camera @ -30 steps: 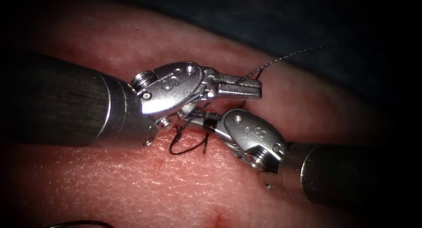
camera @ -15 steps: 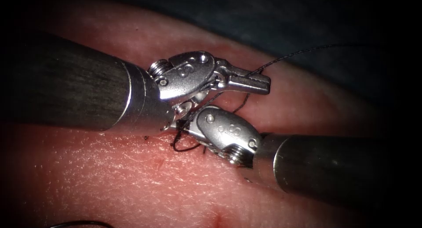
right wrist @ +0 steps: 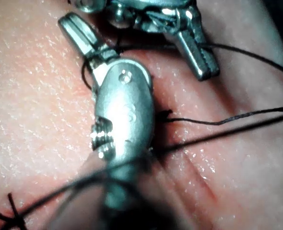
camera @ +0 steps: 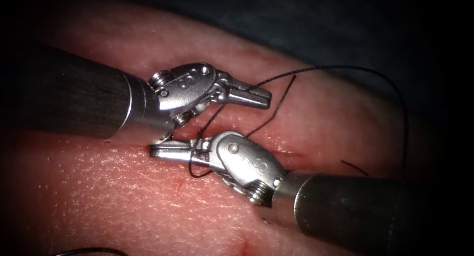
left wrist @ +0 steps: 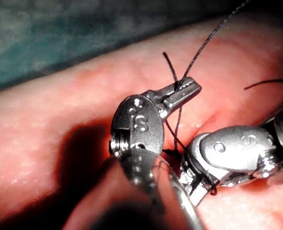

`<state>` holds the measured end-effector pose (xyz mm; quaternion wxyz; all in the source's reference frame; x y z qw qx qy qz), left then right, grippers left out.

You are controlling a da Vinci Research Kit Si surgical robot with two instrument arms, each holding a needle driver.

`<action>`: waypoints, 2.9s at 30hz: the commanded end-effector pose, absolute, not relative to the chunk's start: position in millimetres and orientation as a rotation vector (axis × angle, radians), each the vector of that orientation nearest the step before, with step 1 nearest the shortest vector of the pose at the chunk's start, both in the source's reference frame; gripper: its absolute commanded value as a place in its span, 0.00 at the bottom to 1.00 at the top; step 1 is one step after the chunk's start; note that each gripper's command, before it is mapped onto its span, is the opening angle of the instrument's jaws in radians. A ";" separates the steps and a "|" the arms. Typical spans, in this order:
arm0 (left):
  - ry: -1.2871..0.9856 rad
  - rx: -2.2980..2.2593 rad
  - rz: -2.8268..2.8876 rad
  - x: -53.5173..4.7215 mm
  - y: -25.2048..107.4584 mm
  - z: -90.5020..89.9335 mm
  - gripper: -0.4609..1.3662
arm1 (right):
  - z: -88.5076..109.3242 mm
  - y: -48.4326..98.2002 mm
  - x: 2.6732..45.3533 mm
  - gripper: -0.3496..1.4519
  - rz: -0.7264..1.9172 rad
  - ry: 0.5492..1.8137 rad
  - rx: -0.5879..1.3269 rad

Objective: Wound Closure
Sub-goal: Wrap the suture a single time counter clockwise around the right gripper.

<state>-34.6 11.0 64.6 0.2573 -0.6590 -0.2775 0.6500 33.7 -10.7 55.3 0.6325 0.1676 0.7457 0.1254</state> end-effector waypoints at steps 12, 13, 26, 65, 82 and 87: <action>-0.757 -1.830 1.747 -34.2 9.9 65.7 0.06 | 54.4 -11.2 32.1 0.00 0.371 1.869 0.472; -0.757 -1.833 1.746 -34.2 9.7 65.7 0.06 | 54.3 -11.1 31.8 0.00 0.398 1.877 0.457; -0.643 -1.923 1.593 -32.7 7.0 65.6 0.06 | 54.0 -8.9 27.5 0.00 0.798 1.876 0.185; -0.210 -1.919 1.309 -31.3 2.6 64.8 0.06 | 56.1 -9.4 20.9 0.00 0.910 1.768 0.110; -0.167 -1.985 1.425 -33.5 -0.4 64.1 0.06 | 55.2 -9.1 20.7 0.00 1.233 1.724 0.209; -0.177 -1.983 1.439 -33.6 -0.3 64.2 0.06 | 55.1 -9.1 21.0 0.00 1.428 1.640 0.306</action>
